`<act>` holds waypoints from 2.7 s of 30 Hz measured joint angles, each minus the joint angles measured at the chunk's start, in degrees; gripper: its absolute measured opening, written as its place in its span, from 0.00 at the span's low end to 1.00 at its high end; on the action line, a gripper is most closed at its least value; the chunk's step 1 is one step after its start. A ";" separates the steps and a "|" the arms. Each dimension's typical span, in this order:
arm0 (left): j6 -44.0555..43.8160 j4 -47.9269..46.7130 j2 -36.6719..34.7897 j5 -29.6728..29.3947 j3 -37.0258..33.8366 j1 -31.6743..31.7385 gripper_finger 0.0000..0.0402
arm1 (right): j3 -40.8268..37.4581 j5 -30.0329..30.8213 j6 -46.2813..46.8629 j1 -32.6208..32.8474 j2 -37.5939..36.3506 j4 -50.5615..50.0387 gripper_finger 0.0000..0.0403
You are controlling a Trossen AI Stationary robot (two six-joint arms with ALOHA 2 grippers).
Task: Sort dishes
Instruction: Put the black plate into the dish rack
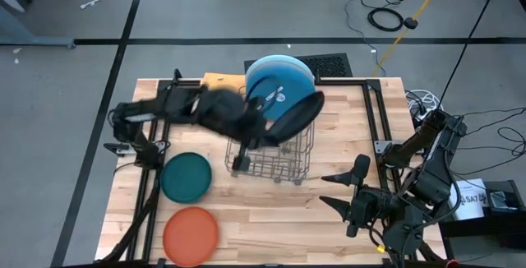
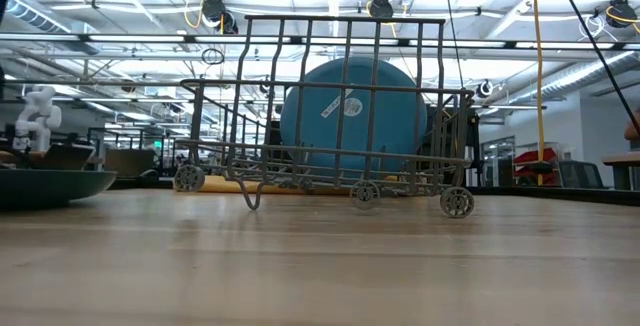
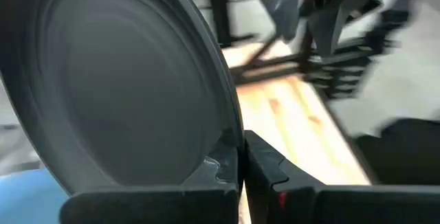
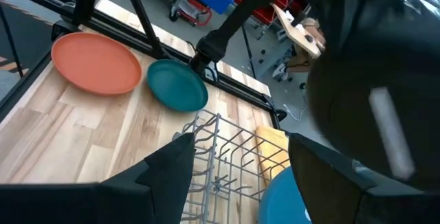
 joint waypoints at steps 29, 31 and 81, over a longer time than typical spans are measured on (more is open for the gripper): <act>46.00 -18.18 7.08 73.06 -24.70 45.34 0.00 | 0.00 6.75 4.69 -2.03 -0.09 -7.76 0.57; 49.13 -20.36 7.06 73.06 -24.68 44.98 0.00 | 0.00 6.22 7.25 -5.61 -0.11 -9.34 0.57; 66.11 -29.24 5.40 66.78 -21.73 36.18 0.07 | -0.04 -89.62 -31.78 -62.11 2.38 -3.48 0.04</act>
